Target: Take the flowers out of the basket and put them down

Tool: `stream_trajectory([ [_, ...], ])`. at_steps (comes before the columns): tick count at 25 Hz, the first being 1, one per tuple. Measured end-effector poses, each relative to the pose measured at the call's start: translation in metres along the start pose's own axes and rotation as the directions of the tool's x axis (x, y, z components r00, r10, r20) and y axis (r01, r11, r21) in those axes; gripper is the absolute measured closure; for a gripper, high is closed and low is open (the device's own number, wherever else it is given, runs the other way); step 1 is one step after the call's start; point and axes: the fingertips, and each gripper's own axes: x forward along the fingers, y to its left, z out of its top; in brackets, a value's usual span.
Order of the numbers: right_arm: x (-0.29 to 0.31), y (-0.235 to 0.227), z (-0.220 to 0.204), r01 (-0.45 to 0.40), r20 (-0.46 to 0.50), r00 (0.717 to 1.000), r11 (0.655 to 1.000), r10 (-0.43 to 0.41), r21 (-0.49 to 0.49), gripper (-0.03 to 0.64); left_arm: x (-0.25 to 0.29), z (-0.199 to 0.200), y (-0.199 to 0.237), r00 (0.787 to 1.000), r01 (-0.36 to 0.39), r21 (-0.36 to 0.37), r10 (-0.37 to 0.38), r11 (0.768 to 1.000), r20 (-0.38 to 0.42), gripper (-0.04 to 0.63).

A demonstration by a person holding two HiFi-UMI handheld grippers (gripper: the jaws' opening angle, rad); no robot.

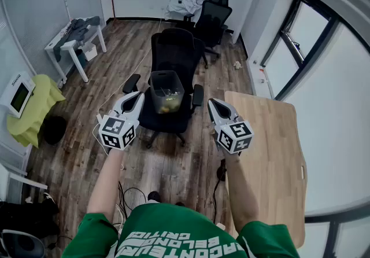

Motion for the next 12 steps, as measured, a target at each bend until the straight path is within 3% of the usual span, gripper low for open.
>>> stream_trajectory([
  [12, 0.037, 0.013, -0.006, 0.015, -0.021, 1.000, 1.000, -0.015, -0.003, 0.612, 0.007, -0.010, 0.033, 0.999, 0.033, -0.013, -0.033, 0.999, 0.001, 0.578],
])
